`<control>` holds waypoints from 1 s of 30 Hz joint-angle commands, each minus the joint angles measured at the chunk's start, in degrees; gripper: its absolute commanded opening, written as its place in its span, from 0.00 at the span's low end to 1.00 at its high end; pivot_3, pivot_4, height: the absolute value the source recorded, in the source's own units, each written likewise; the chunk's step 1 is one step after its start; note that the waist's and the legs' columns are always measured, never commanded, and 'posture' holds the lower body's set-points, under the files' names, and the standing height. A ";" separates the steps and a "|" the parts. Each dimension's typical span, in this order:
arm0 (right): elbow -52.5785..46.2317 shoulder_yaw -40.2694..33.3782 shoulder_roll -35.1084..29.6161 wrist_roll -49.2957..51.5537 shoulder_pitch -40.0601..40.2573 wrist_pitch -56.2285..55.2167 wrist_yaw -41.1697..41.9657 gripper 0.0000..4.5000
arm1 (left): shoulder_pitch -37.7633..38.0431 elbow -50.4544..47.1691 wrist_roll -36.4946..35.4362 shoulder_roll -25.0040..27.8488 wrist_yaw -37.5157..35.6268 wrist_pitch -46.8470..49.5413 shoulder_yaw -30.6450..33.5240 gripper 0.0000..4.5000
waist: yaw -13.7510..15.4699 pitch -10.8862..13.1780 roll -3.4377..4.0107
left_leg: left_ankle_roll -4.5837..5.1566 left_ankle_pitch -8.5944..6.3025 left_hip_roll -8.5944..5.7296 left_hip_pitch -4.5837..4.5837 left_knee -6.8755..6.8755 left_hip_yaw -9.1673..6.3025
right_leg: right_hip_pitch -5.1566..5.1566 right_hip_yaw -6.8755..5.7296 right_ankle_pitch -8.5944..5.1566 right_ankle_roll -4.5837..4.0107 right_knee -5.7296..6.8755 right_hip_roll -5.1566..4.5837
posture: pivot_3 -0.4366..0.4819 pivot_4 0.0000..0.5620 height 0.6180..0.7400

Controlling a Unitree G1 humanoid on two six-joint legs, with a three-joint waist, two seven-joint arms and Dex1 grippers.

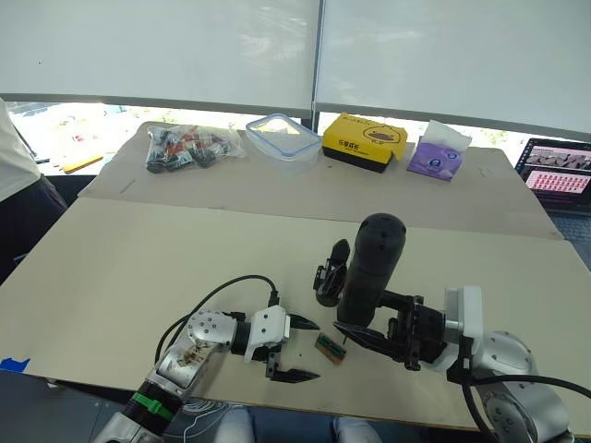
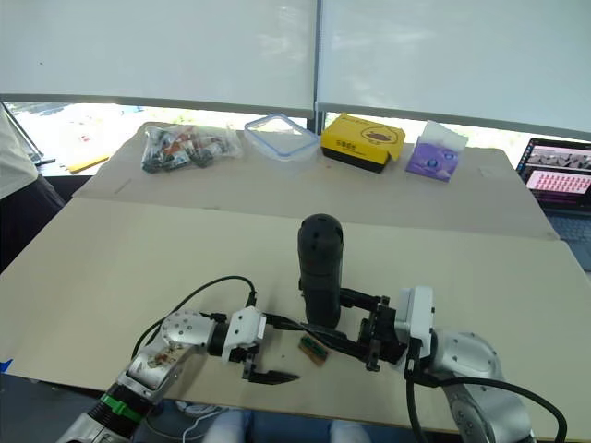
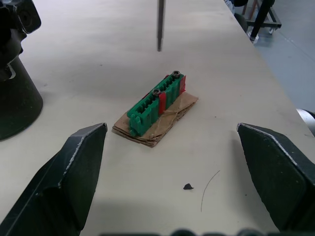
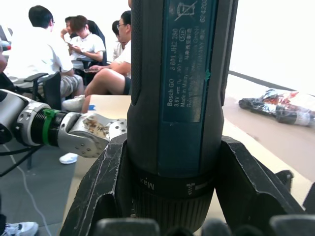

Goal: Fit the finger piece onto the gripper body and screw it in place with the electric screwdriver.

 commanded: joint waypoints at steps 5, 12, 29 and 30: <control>-2.30 0.51 -0.34 0.50 0.14 -1.06 0.53 0.43 | 0.46 2.00 1.11 -0.20 0.40 1.28 -1.46 1.00 | 0.05 0.00 0.00 | -0.06 -0.04 -0.01 0.00 0.00 0.00 | 0.00 0.00 0.00 0.00 -0.03 -0.01 | 0.48 0.27 1.00; -2.14 1.06 -0.37 -0.02 0.24 -1.29 0.65 0.43 | 0.51 1.38 0.98 0.01 0.30 1.76 -1.41 1.00 | 0.07 0.00 0.00 | -0.09 -0.06 -0.01 0.00 0.00 0.00 | 0.00 0.00 0.00 0.00 -0.08 -0.01 | 0.48 0.27 1.00; -1.46 0.56 -0.37 -0.60 -0.07 -1.52 0.85 0.43 | 0.63 -0.76 0.70 0.15 0.51 3.72 -1.65 1.00 | 0.02 0.00 0.00 | -0.11 -0.07 -0.01 0.00 -0.02 0.00 | -0.01 -0.01 0.04 -0.03 -0.39 0.00 | 0.48 0.27 1.00; -1.43 0.56 -0.37 -0.63 -0.03 -1.56 0.87 0.43 | 0.66 -0.80 0.69 0.16 0.53 3.76 -1.67 1.00 | 0.03 0.00 0.00 | -0.11 -0.08 -0.01 0.00 -0.02 0.00 | -0.01 0.00 0.04 -0.03 -0.39 0.00 | 0.48 0.27 1.00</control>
